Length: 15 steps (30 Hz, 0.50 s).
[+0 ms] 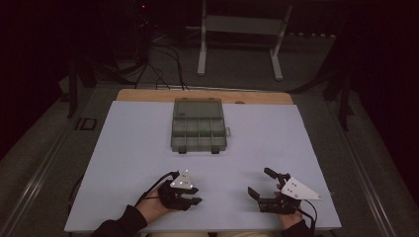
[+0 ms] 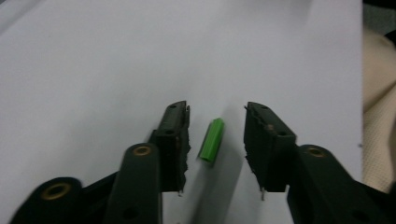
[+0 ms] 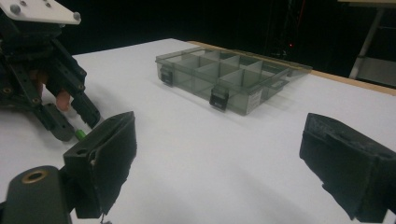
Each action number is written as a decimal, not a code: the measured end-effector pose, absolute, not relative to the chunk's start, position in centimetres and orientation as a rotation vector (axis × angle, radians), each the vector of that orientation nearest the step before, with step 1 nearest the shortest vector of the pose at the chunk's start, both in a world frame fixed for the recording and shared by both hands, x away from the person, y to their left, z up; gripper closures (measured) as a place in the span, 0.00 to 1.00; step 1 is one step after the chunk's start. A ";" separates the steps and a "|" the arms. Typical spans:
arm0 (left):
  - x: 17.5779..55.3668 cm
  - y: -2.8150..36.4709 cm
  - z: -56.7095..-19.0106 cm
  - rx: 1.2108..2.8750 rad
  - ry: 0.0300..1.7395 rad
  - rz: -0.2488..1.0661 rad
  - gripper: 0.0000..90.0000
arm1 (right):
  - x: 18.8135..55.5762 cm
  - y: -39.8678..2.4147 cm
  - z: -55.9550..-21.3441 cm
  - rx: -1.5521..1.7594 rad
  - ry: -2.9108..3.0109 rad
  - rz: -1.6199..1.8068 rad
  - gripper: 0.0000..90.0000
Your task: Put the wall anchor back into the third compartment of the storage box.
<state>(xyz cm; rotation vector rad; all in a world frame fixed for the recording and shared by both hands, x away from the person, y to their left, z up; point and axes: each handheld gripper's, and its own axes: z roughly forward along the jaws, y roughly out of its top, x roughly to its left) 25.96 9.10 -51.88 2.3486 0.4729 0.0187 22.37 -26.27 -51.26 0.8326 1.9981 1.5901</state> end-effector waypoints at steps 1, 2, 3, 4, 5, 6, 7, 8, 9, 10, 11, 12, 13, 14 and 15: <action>26.0 9.0 -52.0 2.361 0.467 0.026 0.70 | 22.4 -26.3 -51.3 0.832 1.998 1.589 0.12; 26.0 9.0 -52.0 2.363 0.461 0.027 0.72 | 22.4 -26.3 -51.3 0.831 1.998 1.589 0.12; 26.0 9.0 -52.0 2.365 0.459 0.035 0.73 | 22.4 -26.3 -51.3 0.832 1.998 1.590 0.12; 26.0 9.0 -52.0 2.365 0.461 0.036 0.75 | 22.4 -26.3 -51.3 0.831 1.999 1.589 0.12; 26.1 9.0 -52.0 2.366 0.460 0.037 0.76 | 22.4 -26.3 -51.3 0.831 1.999 1.588 0.12; 26.1 9.0 -52.0 2.366 0.463 0.038 0.78 | 22.4 -26.3 -51.3 0.833 1.999 1.589 0.12; 26.1 9.0 -52.0 2.366 0.463 0.038 0.79 | 22.4 -26.3 -51.3 0.833 1.999 1.589 0.12; 26.0 8.8 -51.9 2.374 0.465 0.043 0.79 | 22.4 -26.3 -51.3 0.831 1.999 1.589 0.12; 26.0 8.7 -51.9 2.386 0.460 0.059 0.80 | 22.4 -26.2 -51.3 0.829 1.998 1.587 0.12; 25.9 8.6 -51.8 2.391 0.454 0.065 0.80 | 22.4 -26.2 -51.3 0.829 1.998 1.587 0.12; 25.9 8.6 -51.8 2.401 0.448 0.078 0.81 | 22.4 -26.2 -51.3 0.830 1.998 1.587 0.12; 25.8 8.5 -51.8 2.409 0.438 0.090 0.82 | 22.4 -26.2 -51.3 0.830 1.998 1.587 0.12; 25.7 8.4 -51.7 2.410 0.439 0.094 0.82 | 22.4 -26.2 -51.3 0.830 1.997 1.587 0.12; 25.7 8.3 -51.7 2.418 0.432 0.099 0.84 | 22.3 -26.2 -51.2 0.830 1.997 1.589 0.12; 25.6 8.2 -51.6 2.429 0.419 0.106 0.86 | 22.3 -26.3 -51.2 0.830 1.996 1.588 0.12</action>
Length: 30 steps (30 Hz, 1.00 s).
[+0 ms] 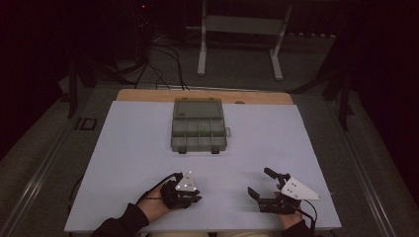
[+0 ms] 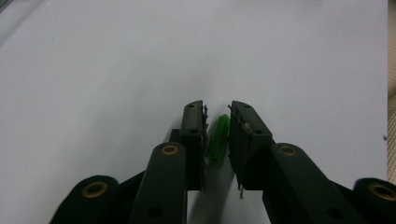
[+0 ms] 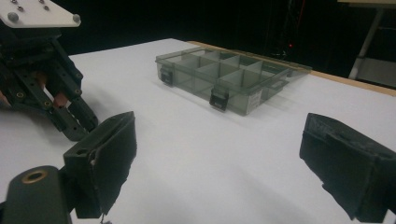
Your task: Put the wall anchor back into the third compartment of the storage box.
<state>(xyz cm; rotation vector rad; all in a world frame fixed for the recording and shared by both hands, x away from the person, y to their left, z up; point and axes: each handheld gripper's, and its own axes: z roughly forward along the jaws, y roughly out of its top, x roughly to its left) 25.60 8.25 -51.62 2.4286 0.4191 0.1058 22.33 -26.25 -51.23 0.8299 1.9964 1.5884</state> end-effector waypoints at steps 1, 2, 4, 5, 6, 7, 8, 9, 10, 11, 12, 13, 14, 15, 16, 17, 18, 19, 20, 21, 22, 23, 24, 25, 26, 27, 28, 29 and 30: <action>25.6 8.2 -51.6 2.431 0.417 0.102 0.87 | 22.3 -26.3 -51.2 0.831 1.997 1.588 0.12; 25.6 8.2 -51.6 2.429 0.416 0.092 0.89 | 22.3 -26.3 -51.3 0.832 1.996 1.588 0.12; 25.6 8.1 -51.6 2.434 0.414 0.091 0.91 | 22.4 -26.2 -51.3 0.830 1.998 1.587 0.12; 25.6 8.1 -51.6 2.435 0.419 0.084 0.91 | 22.4 -26.2 -51.3 0.829 1.998 1.584 0.12; 25.6 8.1 -51.6 2.435 0.419 0.084 0.92 | 22.4 -26.2 -51.3 0.829 1.998 1.584 0.12; 25.7 8.1 -51.6 2.439 0.424 0.080 0.92 | 22.4 -26.2 -51.3 0.829 2.000 1.583 0.12; 25.7 8.0 -51.5 2.446 0.423 0.081 0.92 | 22.4 -26.2 -51.3 0.830 2.001 1.582 0.12; 25.7 7.9 -51.5 2.451 0.421 0.084 0.92 | 22.4 -26.2 -51.3 0.832 2.001 1.582 0.12; 25.7 7.9 -51.4 2.454 0.427 0.081 0.92 | 22.3 -26.2 -51.3 0.835 2.003 1.582 0.12; 25.7 7.9 -51.4 2.451 0.439 0.074 0.93 | 22.3 -26.2 -51.3 0.835 2.002 1.582 0.12; 25.8 7.9 -51.4 2.452 0.444 0.065 0.93 | 22.3 -26.2 -51.3 0.835 2.003 1.583 0.12; 25.8 7.9 -51.4 2.443 0.459 0.054 0.93 | 22.3 -26.2 -51.3 0.833 2.003 1.583 0.12; 25.9 7.9 -51.3 2.446 0.467 0.047 0.93 | 22.3 -26.1 -51.3 0.833 2.003 1.584 0.12; 25.9 7.9 -51.3 2.446 0.467 0.047 0.93 | 22.3 -26.1 -51.3 0.833 2.003 1.584 0.12; 25.9 7.9 -51.3 2.446 0.467 0.047 0.93 | 22.3 -26.1 -51.3 0.834 2.002 1.584 0.12; 26.0 7.9 -51.1 2.444 0.476 0.049 0.93 | 22.3 -26.1 -51.3 0.834 2.002 1.584 0.12; 26.1 7.9 -50.9 2.435 0.480 0.046 0.93 | 22.2 -26.1 -51.2 0.829 1.998 1.583 0.12; 26.2 7.9 -50.6 2.429 0.482 0.063 0.93 | 22.3 -26.1 -51.2 0.827 1.997 1.583 0.12; 26.4 8.0 -50.3 2.422 0.486 0.046 0.93 | 22.3 -26.1 -51.2 0.831 1.997 1.584 0.12; 26.5 8.1 -50.1 2.408 0.490 0.046 0.93 | 22.3 -26.1 -51.2 0.834 1.998 1.587 0.12; 26.5 8.1 -50.1 2.408 0.490 0.046 0.93 | 22.3 -26.1 -51.2 0.834 1.998 1.587 0.12; 26.7 8.3 -49.7 2.395 0.502 0.043 0.93 | 22.3 -26.1 -51.3 0.833 1.998 1.585 0.12; 26.9 8.5 -49.3 2.378 0.512 0.057 0.93 | 22.3 -26.2 -51.3 0.832 1.996 1.587 0.12; 27.0 8.6 -49.0 2.374 0.511 0.053 0.93 | 22.3 -26.2 -51.3 0.829 1.993 1.589 0.12; 27.0 8.7 -48.8 2.361 0.517 0.061 0.93 | 22.3 -26.2 -51.2 0.828 1.993 1.591 0.12; 27.0 8.7 -48.8 2.361 0.517 0.061 0.93 | 22.3 -26.2 -51.2 0.828 1.990 1.594 0.12; 27.2 8.8 -48.4 2.350 0.517 0.065 0.93 | 22.3 -26.3 -51.2 0.831 1.989 1.595 0.12; 27.3 8.9 -48.1 2.351 0.515 0.076 0.93 | 22.3 -26.3 -51.2 0.832 1.988 1.594 0.12; 27.4 8.9 -47.9 2.341 0.521 0.075 0.93 | 22.4 -26.3 -51.3 0.833 1.988 1.594 0.12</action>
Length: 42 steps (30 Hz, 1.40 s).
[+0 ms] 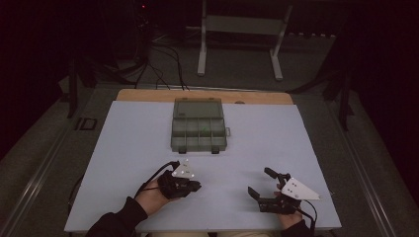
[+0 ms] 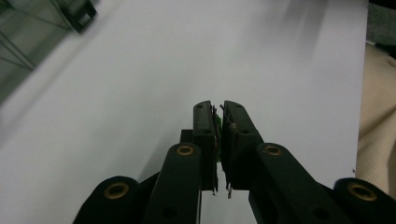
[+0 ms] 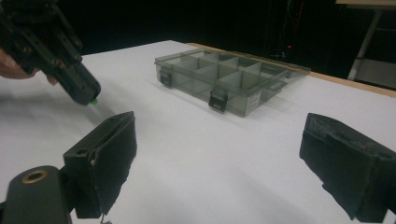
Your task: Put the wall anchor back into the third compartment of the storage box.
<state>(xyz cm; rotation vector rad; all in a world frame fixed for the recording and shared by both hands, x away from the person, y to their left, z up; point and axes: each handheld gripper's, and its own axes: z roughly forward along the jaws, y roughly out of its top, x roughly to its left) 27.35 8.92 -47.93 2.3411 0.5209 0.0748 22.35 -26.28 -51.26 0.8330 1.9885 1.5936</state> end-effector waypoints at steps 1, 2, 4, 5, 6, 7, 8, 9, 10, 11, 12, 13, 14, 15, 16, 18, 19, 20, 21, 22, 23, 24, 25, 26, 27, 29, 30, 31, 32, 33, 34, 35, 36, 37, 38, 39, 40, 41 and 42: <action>27.5 9.0 -47.7 2.334 0.522 0.073 0.93 | 22.4 -26.3 -51.3 0.833 1.988 1.596 0.12; 27.5 9.0 -47.7 2.334 0.522 0.073 0.93 | 22.4 -26.3 -51.3 0.832 1.987 1.596 0.12; 27.9 9.4 -47.1 2.311 0.540 0.084 0.93 | 22.4 -26.3 -51.2 0.831 1.982 1.599 0.12; 28.0 9.5 -46.9 2.302 0.543 0.090 0.93 | 22.4 -26.4 -51.2 0.828 1.979 1.601 0.12; 28.1 9.6 -46.7 2.297 0.545 0.086 0.93 | 22.4 -26.4 -51.2 0.828 1.979 1.600 0.12; 28.1 9.6 -46.7 2.297 0.545 0.086 0.93 | 22.4 -26.4 -51.2 0.831 1.978 1.599 0.12; 28.2 9.7 -46.5 2.293 0.547 0.103 0.93 | 22.4 -26.4 -51.2 0.832 1.977 1.600 0.12; 28.2 9.8 -46.3 2.286 0.551 0.104 0.93 | 22.4 -26.4 -51.2 0.832 1.977 1.600 0.12; 28.4 9.9 -46.0 2.281 0.554 0.113 0.93 | 22.4 -26.5 -51.2 0.834 1.975 1.599 0.12; 28.5 10.0 -45.8 2.278 0.557 0.115 0.93 | 22.4 -26.5 -51.2 0.835 1.974 1.599 0.12; 28.7 10.1 -45.6 2.274 0.556 0.112 0.93 | 22.4 -26.5 -51.2 0.836 1.973 1.599 0.12; 28.8 10.2 -45.4 2.274 0.557 0.130 0.93 | 22.4 -26.5 -51.2 0.835 1.972 1.598 0.12; 28.8 10.2 -45.4 2.274 0.557 0.130 0.93 | 22.4 -26.5 -51.2 0.834 1.971 1.597 0.12; 28.9 10.2 -45.1 2.270 0.562 0.131 0.93 | 22.4 -26.5 -51.2 0.834 1.969 1.599 0.12; 29.3 10.4 -44.7 2.264 0.566 0.146 0.93 | 22.4 -26.5 -51.2 0.834 1.969 1.598 0.12; 29.5 10.5 -44.4 2.257 0.571 0.139 0.93 | 22.4 -26.5 -51.2 0.834 1.967 1.597 0.12; 29.9 10.7 -43.9 2.247 0.576 0.149 0.93 | 22.4 -26.5 -51.2 0.834 1.966 1.596 0.12; 30.1 10.8 -43.6 2.236 0.586 0.150 0.93 | 22.4 -26.5 -51.2 0.834 1.966 1.595 0.12; 30.1 10.8 -43.6 2.236 0.586 0.150 0.93 | 22.4 -26.5 -51.2 0.834 1.966 1.595 0.12; 30.3 10.9 -43.5 2.235 0.586 0.157 0.93 | 22.4 -26.6 -51.2 0.834 1.966 1.595 0.12; 30.7 11.0 -43.1 2.226 0.596 0.161 0.93 | 22.4 -26.6 -51.2 0.835 1.966 1.595 0.12; 30.9 11.1 -42.9 2.224 0.599 0.172 0.93 | 22.4 -26.6 -51.2 0.834 1.963 1.594 0.12; 30.9 11.1 -42.9 2.224 0.599 0.172 0.93 | 22.4 -26.6 -51.2 0.834 1.963 1.594 0.12; 31.2 11.1 -42.6 2.217 0.605 0.169 0.93 | 22.4 -26.6 -51.1 0.835 1.963 1.594 0.12; 31.3 11.1 -42.5 2.214 0.610 0.175 0.93 | 22.4 -26.6 -51.1 0.835 1.962 1.593 0.12; 31.8 11.3 -42.1 2.206 0.621 0.182 0.93 | 22.4 -26.6 -51.1 0.834 1.961 1.594 0.12; 32.0 11.3 -42.0 2.204 0.628 0.196 0.93 | 22.4 -26.6 -51.1 0.835 1.961 1.595 0.12; 32.2 11.3 -41.9 2.202 0.633 0.189 0.93 | 22.4 -26.6 -51.1 0.834 1.960 1.593 0.12; 32.2 11.3 -41.9 2.202 0.633 0.189 0.93 | 22.4 -26.6 -51.1 0.834 1.960 1.593 0.12; 32.4 11.3 -41.8 2.200 0.638 0.196 0.93 | 22.4 -26.6 -51.1 0.835 1.961 1.593 0.12; 32.7 11.2 -41.6 2.199 0.641 0.204 0.93 | 22.4 -26.6 -51.1 0.838 1.961 1.592 0.12; 32.9 11.1 -41.5 2.199 0.645 0.210 0.93 | 22.4 -26.6 -51.1 0.838 1.961 1.593 0.12; 33.1 11.1 -41.4 2.198 0.648 0.213 0.93 | 22.4 -26.6 -51.1 0.836 1.961 1.591 0.12; 33.2 11.0 -41.3 2.197 0.651 0.216 0.93 | 22.4 -26.6 -51.1 0.836 1.961 1.591 0.12; 33.5 11.0 -41.3 2.190 0.658 0.217 0.93 | 22.4 -26.6 -51.1 0.839 1.962 1.592 0.12; 33.5 11.0 -41.3 2.190 0.658 0.217 0.93 | 22.4 -26.6 -51.1 0.839 1.962 1.592 0.12; 33.7 10.9 -41.2 2.189 0.661 0.220 0.93 | 22.4 -26.6 -51.1 0.839 1.963 1.591 0.12; 34.0 10.6 -41.2 2.197 0.662 0.223 0.93 | 22.4 -26.6 -51.1 0.838 1.963 1.591 0.12; 34.2 10.5 -41.2 2.194 0.666 0.222 0.93 | 22.4 -26.6 -51.1 0.837 1.961 1.591 0.12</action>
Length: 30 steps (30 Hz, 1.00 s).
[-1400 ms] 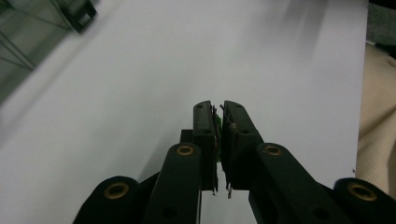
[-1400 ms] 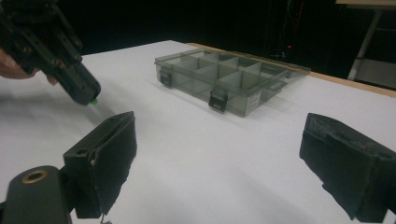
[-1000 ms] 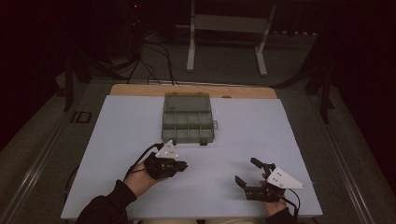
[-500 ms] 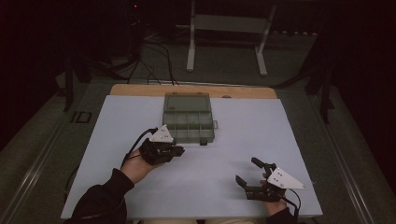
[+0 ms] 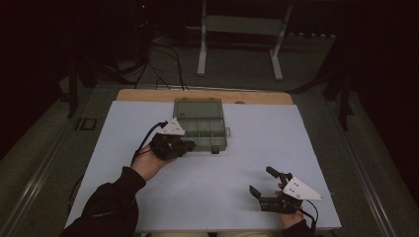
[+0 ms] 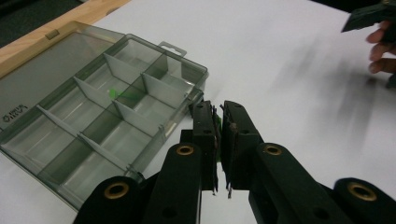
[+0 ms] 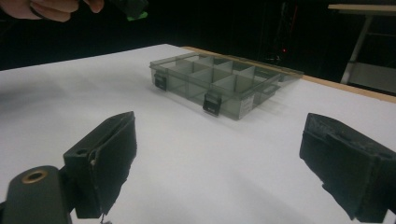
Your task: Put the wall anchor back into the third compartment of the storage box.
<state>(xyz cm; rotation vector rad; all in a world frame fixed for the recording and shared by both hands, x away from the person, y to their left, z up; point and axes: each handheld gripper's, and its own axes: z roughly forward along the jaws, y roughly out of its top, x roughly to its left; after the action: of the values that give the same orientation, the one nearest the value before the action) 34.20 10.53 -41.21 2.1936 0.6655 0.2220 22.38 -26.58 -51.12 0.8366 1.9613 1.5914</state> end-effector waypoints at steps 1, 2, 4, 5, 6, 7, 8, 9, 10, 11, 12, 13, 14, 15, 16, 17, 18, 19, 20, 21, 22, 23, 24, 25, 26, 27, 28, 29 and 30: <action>34.4 10.4 -41.2 2.194 0.665 0.217 0.93 | 22.4 -26.6 -51.1 0.836 1.961 1.591 0.12; 34.6 10.3 -41.2 2.199 0.668 0.228 0.93 | 22.4 -26.6 -51.1 0.836 1.960 1.592 0.12; 35.0 10.1 -41.1 2.195 0.674 0.223 0.93 | 22.4 -26.6 -51.1 0.838 1.959 1.592 0.12; 35.0 10.1 -41.1 2.195 0.674 0.223 0.93 | 22.4 -26.6 -51.1 0.838 1.959 1.592 0.12; 35.5 10.0 -40.9 2.198 0.680 0.234 0.93 | 22.4 -26.6 -51.1 0.838 1.960 1.591 0.12; 35.7 9.9 -40.8 2.199 0.685 0.236 0.93 | 22.4 -26.6 -51.1 0.835 1.960 1.590 0.12; 36.0 9.9 -40.7 2.197 0.691 0.240 0.93 | 22.4 -26.6 -51.1 0.835 1.960 1.591 0.12; 36.3 9.8 -40.6 2.197 0.695 0.247 0.93 | 22.4 -26.6 -51.1 0.836 1.962 1.590 0.12; 36.5 9.8 -40.5 2.195 0.703 0.244 0.93 | 22.4 -26.6 -51.1 0.838 1.963 1.590 0.12; 36.8 9.8 -40.4 2.190 0.712 0.253 0.93 | 22.4 -26.6 -51.2 0.838 1.963 1.589 0.12; 37.0 9.7 -40.4 2.186 0.717 0.255 0.93 | 22.4 -26.6 -51.2 0.839 1.963 1.589 0.12; 37.0 9.7 -40.4 2.186 0.717 0.255 0.93 | 22.4 -26.6 -51.2 0.839 1.963 1.589 0.12; 37.4 9.6 -40.3 2.181 0.733 0.258 0.93 | 22.4 -26.6 -51.2 0.839 1.963 1.589 0.12; 37.6 9.5 -40.3 2.178 0.740 0.261 0.93 | 22.4 -26.6 -51.2 0.837 1.965 1.589 0.12; 38.0 9.3 -40.4 2.174 0.752 0.257 0.93 | 22.4 -26.6 -51.2 0.837 1.967 1.588 0.12; 38.2 9.2 -40.5 2.176 0.760 0.265 0.93 | 22.4 -26.5 -51.2 0.837 1.968 1.589 0.12; 38.4 9.1 -40.5 2.173 0.768 0.259 0.93 | 22.4 -26.5 -51.2 0.836 1.968 1.587 0.12; 38.7 8.9 -40.6 2.174 0.773 0.261 0.93 | 22.4 -26.5 -51.2 0.835 1.966 1.588 0.12; 38.9 8.7 -40.6 2.170 0.789 0.269 0.93 | 22.4 -26.5 -51.2 0.836 1.966 1.588 0.12; 39.1 8.6 -40.7 2.169 0.794 0.263 0.93 | 22.4 -26.5 -51.2 0.836 1.966 1.588 0.12; 39.3 8.5 -40.7 2.163 0.800 0.265 0.93 | 22.4 -26.5 -51.2 0.837 1.967 1.589 0.12; 39.6 8.4 -40.8 2.158 0.809 0.264 0.93 | 22.4 -26.5 -51.2 0.836 1.967 1.588 0.12; 39.6 8.4 -40.8 2.158 0.809 0.264 0.93 | 22.4 -26.5 -51.2 0.836 1.967 1.588 0.12; 39.8 8.3 -40.8 2.157 0.817 0.262 0.93 | 22.4 -26.5 -51.2 0.836 1.967 1.587 0.12; 40.1 8.2 -40.9 2.144 0.830 0.262 0.93 | 22.4 -26.5 -51.2 0.837 1.967 1.590 0.12; 40.3 8.1 -40.9 2.137 0.834 0.260 0.93 | 22.4 -26.5 -51.2 0.837 1.967 1.591 0.12; 40.5 8.0 -40.9 2.132 0.840 0.270 0.93 | 22.4 -26.6 -51.2 0.838 1.968 1.590 0.12; 40.7 7.8 -40.9 2.125 0.845 0.268 0.93 | 22.4 -26.6 -51.2 0.838 1.967 1.590 0.12; 40.8 7.7 -40.9 2.120 0.848 0.267 0.93 | 22.4 -26.6 -51.2 0.838 1.968 1.590 0.12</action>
<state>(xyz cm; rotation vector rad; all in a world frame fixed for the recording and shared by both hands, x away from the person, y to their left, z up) 40.83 7.70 -40.91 2.1198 0.8484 0.2671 22.40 -26.55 -51.22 0.8380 1.9683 1.5897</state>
